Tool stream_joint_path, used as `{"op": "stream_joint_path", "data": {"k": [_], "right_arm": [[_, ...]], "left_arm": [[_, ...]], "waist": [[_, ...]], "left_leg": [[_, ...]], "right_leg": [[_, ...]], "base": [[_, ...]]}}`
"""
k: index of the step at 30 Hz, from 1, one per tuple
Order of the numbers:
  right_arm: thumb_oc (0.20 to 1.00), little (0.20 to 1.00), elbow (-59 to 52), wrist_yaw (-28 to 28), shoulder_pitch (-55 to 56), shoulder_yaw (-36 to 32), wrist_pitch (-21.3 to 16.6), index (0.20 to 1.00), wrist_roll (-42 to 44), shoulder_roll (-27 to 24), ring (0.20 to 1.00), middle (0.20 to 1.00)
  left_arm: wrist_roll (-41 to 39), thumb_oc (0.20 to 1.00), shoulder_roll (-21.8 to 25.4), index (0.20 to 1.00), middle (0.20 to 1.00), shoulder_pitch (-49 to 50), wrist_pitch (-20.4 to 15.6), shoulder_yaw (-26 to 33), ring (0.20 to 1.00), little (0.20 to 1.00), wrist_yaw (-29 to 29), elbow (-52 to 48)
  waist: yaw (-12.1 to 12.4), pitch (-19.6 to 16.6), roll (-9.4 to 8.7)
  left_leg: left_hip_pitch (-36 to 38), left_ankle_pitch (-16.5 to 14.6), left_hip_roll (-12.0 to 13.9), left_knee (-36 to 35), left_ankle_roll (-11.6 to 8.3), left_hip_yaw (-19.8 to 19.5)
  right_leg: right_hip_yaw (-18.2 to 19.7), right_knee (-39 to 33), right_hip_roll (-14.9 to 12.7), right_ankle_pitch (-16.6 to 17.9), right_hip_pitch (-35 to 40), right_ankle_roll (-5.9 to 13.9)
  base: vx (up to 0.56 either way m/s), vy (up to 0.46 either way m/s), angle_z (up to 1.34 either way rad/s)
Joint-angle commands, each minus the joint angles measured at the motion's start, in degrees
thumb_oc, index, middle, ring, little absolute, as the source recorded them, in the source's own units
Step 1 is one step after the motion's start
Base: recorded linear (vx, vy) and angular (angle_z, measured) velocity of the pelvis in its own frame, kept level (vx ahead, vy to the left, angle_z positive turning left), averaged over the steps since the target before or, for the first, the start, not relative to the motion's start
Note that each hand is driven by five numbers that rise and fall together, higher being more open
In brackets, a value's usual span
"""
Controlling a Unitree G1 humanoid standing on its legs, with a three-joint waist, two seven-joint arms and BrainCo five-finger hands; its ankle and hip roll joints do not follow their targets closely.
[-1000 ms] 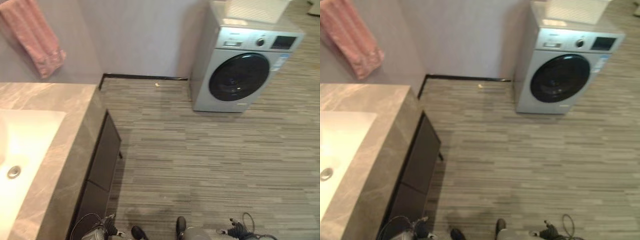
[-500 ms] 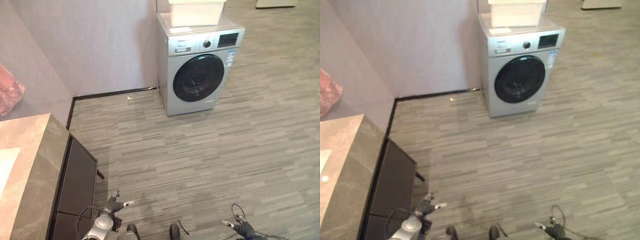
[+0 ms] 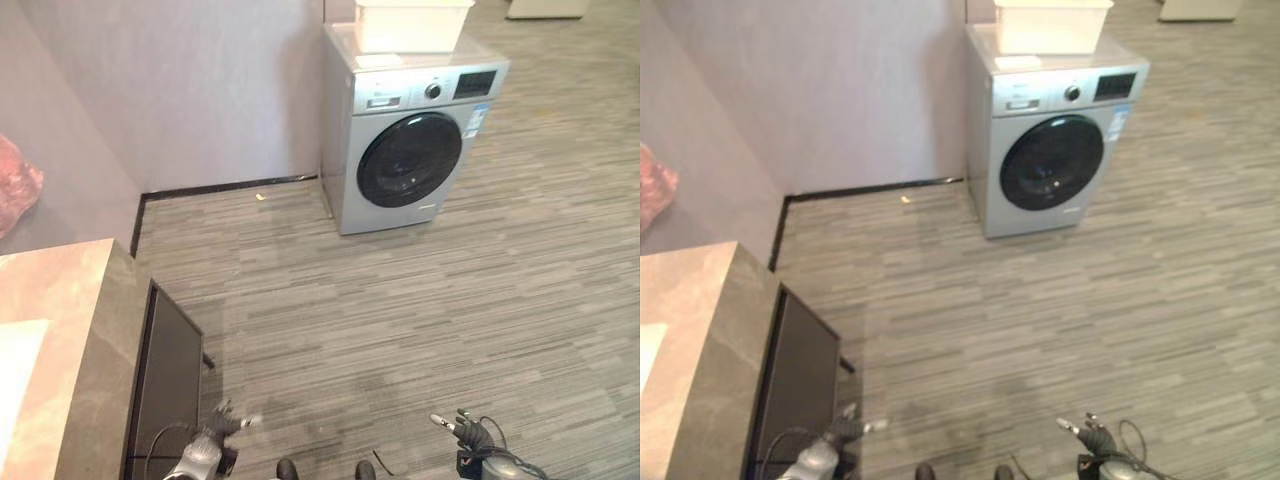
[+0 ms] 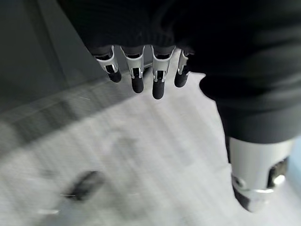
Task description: Put brush and paste in cup on sink, flatten towel.
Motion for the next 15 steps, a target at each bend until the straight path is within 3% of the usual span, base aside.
{"op": "stream_joint_path", "data": {"k": [1,6,9,13,15], "right_arm": [[1.000,1.000,0.5,0.0,1.3,-0.5,-0.2,1.000,-1.8,-2.5,1.000,1.000],[1.000,1.000,1.7,-0.3,1.1,-0.2,0.1,1.000,-4.1,-2.9,1.000,1.000],[1.000,1.000,1.2,0.0,0.4,0.6,0.0,1.000,-4.2,-2.7,1.000,1.000],[1.000,1.000,0.1,0.2,-0.9,3.6,-0.1,1.000,-5.8,-2.3,1.000,1.000],[1.000,1.000,-0.8,0.4,-0.9,5.2,-0.2,1.000,-6.5,-1.9,1.000,1.000]], "left_arm": [[0.2,1.000,-1.1,1.000,1.000,-0.7,-1.1,1.9,1.000,1.000,-0.5,0.9],[1.9,1.000,-0.9,1.000,1.000,-1.0,-1.2,0.4,1.000,1.000,-0.2,-0.4],[3.2,1.000,-0.1,1.000,1.000,-2.0,-1.0,-1.4,1.000,1.000,0.1,-1.2],[4.3,1.000,1.0,1.000,1.000,-3.3,-0.9,-2.1,1.000,1.000,0.4,-0.7],[3.5,1.000,1.3,1.000,1.000,-3.8,-0.8,-1.8,1.000,1.000,0.5,-0.5]], "waist": [[1.0,-3.2,0.33],[1.9,-2.9,0.25],[1.7,-1.7,0.35],[1.8,-0.7,0.35],[1.7,0.0,-0.35]], "left_leg": [[-4.1,0.2,0.0,3.5,-2.34,-0.6],[-3.5,-0.6,-1.2,2.3,-1.08,-0.9],[-3.6,-0.6,-1.0,2.4,-0.52,-2.0],[-3.4,-1.1,-1.3,2.7,-0.83,-4.1],[-3.6,-1.3,-1.2,4.2,-1.04,-5.1]], "right_leg": [[-3.6,4.3,-4.0,0.9,-1.7,5.27],[-5.0,7.7,-5.1,1.1,-3.2,6.38],[-4.3,14.9,-3.6,1.5,-7.1,7.20],[-4.9,11.2,-4.5,2.1,-10.4,6.04],[-3.4,10.5,-4.3,2.2,-10.2,5.54]], "base": [[0.06,0.091,-0.04],[0.02,0.098,-0.05],[-0.02,0.066,-0.04],[-0.01,-0.038,-0.11],[0.02,-0.078,0.12]]}}
